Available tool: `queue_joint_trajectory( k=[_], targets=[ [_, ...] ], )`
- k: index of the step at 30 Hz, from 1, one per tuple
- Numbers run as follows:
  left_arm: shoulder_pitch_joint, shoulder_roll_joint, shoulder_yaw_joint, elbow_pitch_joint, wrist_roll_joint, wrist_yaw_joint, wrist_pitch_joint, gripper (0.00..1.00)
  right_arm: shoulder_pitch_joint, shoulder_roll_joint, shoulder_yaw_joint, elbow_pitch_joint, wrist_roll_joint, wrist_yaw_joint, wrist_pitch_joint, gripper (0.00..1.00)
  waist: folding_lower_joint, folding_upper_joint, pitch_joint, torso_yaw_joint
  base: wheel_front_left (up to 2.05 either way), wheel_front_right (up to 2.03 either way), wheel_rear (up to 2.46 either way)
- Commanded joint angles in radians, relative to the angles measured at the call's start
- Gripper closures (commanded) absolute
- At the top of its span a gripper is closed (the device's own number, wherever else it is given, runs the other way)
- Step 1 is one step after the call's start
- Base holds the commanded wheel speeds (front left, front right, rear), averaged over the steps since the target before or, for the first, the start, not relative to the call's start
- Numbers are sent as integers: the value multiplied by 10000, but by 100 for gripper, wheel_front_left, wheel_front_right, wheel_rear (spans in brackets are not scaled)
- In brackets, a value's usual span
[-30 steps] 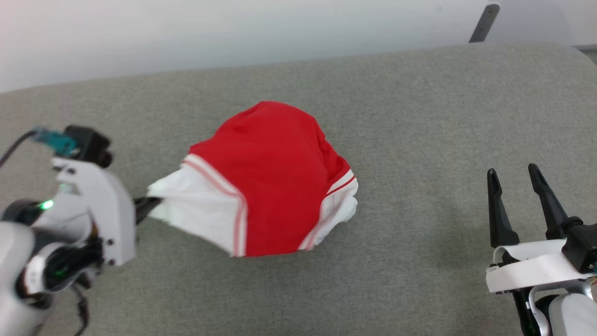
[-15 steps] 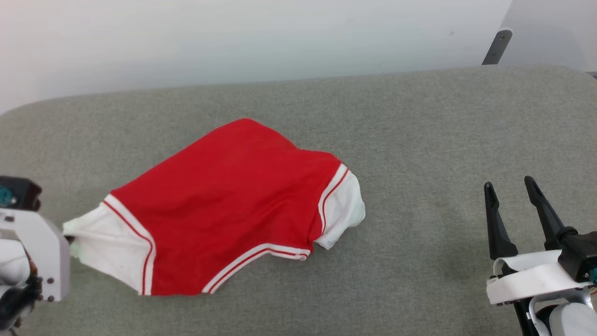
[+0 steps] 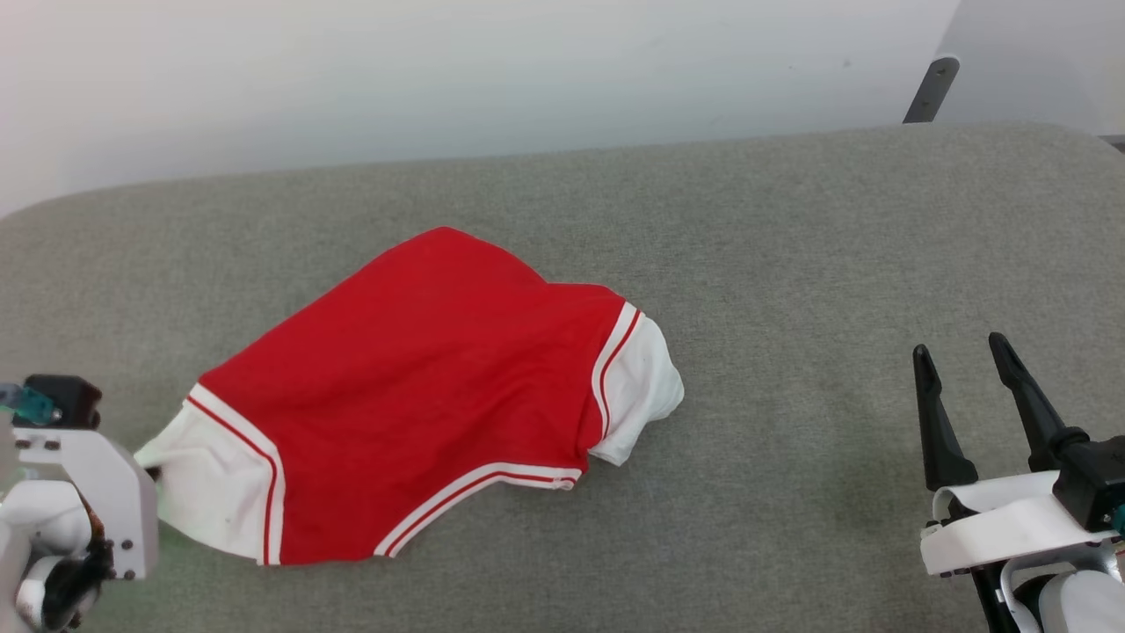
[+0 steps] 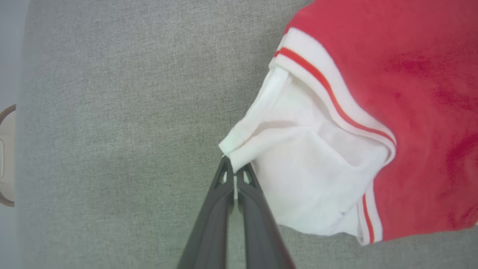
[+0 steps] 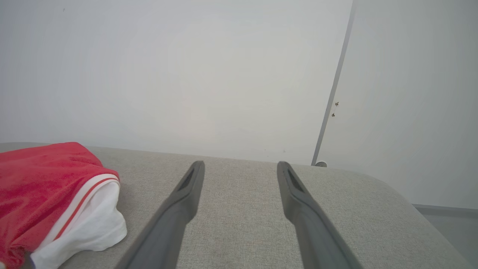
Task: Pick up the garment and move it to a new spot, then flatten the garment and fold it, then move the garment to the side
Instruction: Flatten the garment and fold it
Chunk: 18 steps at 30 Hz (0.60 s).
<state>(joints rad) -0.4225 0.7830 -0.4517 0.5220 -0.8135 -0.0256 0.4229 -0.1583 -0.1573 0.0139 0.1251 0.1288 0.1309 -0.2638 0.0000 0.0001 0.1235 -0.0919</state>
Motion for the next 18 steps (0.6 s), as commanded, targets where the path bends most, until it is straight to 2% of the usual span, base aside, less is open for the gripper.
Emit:
queue_joint_trajectory(
  k=[1, 2, 11, 18],
  targets=[
    [-148, -53, 39, 143, -1, -46, -118, 18, -7, -32, 19, 10, 43, -3, -8, 0, 0, -1, -11, 27, 0, 0, 0],
    [-225, -91, 45, 279, -4, -75, -189, 0, -11, -33, 19, 23, 32, -3, -8, 0, 0, -1, -26, 50, 0, 0, 0],
    [-393, -373, 265, 267, -256, -321, -924, 0, 132, -97, 126, 222, 83, -3, -6, 0, 0, -1, -519, 561, 0, 0, 0],
    [192, -692, 618, -848, -220, 110, -2345, 0, 249, -122, 388, 514, 115, -3, 50, 0, 0, -1, -1037, 1177, 0, 0, 0]
  ],
)
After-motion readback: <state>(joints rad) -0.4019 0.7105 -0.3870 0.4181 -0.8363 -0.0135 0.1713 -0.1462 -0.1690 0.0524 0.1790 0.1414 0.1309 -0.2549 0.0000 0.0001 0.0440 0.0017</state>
